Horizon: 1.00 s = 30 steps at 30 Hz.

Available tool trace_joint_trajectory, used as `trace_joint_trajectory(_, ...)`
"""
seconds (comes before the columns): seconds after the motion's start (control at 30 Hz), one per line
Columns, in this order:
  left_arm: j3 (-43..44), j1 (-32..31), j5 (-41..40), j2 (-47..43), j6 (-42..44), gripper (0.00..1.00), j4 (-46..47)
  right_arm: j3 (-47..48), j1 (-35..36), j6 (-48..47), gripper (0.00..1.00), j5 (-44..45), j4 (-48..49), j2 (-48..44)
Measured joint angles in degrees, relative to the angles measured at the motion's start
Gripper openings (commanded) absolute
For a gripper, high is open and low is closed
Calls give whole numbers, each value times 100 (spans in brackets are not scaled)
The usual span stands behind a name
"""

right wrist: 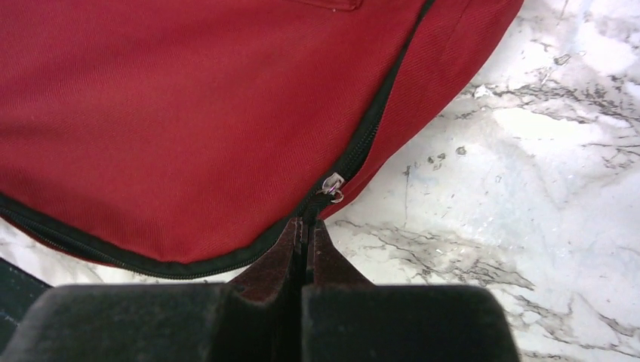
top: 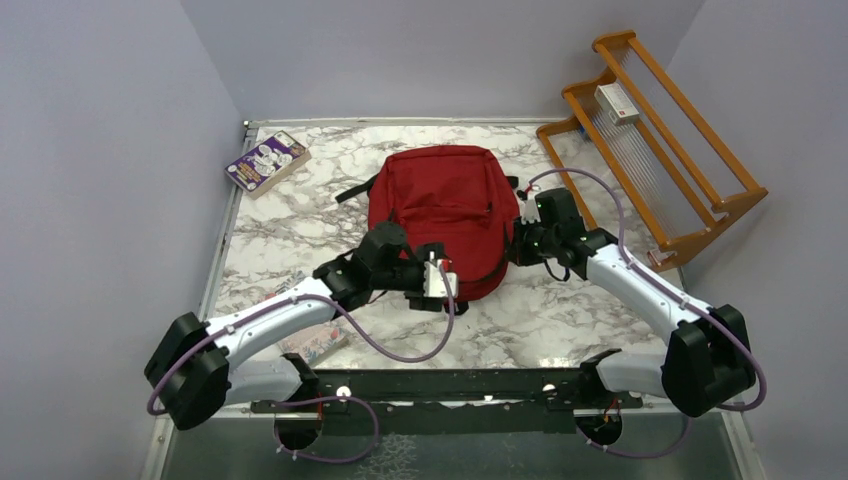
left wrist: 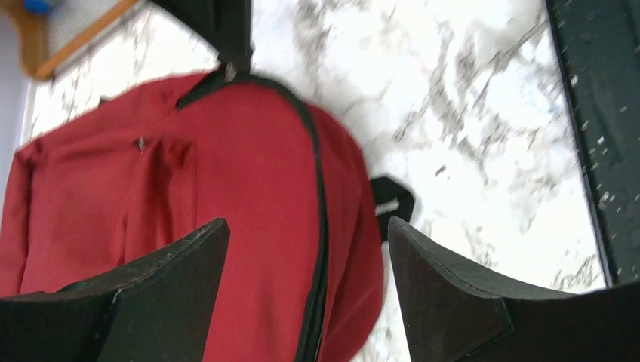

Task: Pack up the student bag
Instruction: Unzip the student bag at the center of the board.

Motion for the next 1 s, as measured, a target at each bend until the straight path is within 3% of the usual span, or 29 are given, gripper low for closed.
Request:
trace_joint_trajectory(0.27, 269, -1008, -415, 1180, -623, 81, 1239, -94, 0, 7, 0, -133, -46, -308)
trace_joint_trajectory(0.67, 778, -1593, -2369, 2452, -1126, 80, 2446, -111, 0, 31, 1, -310, -140, -911)
trace_joint_trajectory(0.83, 778, -1617, -3073, 2566, -1327, 65, 2778, -229, 0, 63, 1, -374, -192, -1014)
trace_joint_trajectory(1.0, 778, -1617, -3329, 2616, -1478, 32, 2959, -251, 0, 68, 1, -389, -260, -1058)
